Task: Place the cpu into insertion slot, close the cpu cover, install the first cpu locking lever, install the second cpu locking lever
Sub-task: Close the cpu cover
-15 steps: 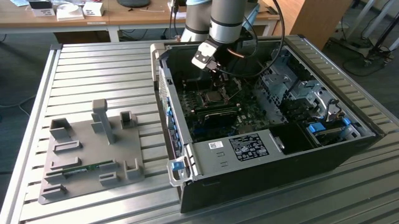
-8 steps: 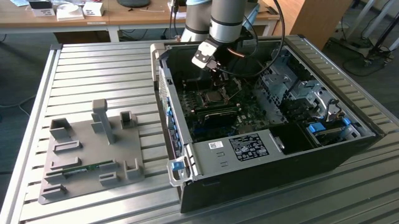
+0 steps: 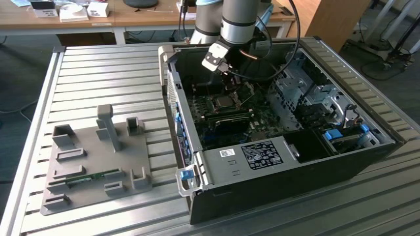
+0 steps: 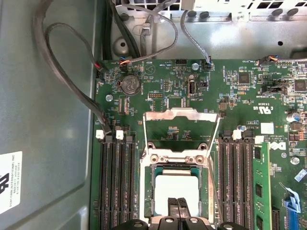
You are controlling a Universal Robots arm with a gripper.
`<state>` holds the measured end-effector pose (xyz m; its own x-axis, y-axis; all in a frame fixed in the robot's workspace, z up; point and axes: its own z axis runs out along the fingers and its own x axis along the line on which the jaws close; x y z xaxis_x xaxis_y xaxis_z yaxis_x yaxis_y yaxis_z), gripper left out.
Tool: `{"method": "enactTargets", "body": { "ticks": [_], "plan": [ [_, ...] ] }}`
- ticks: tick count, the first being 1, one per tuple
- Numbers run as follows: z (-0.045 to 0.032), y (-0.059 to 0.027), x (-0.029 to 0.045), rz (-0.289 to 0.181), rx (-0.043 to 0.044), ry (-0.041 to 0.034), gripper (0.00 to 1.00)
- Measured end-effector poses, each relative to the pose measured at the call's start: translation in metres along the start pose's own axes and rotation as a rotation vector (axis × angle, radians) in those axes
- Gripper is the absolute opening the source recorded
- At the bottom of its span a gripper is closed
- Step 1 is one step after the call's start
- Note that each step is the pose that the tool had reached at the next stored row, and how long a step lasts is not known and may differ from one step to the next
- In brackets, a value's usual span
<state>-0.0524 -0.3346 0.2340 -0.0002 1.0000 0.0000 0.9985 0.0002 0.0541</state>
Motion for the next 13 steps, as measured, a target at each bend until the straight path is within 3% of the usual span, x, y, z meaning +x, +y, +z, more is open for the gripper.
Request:
{"method": "enactTargets", "body": {
  "ticks": [5, 13],
  "plan": [
    [-0.0046, 0.0003, 0.0000, 0.000, -0.0001, 0.0001, 0.11],
    [-0.0056, 0.0003, 0.0000, 0.000, 0.0002, -0.0003, 0.11]
  ]
}}
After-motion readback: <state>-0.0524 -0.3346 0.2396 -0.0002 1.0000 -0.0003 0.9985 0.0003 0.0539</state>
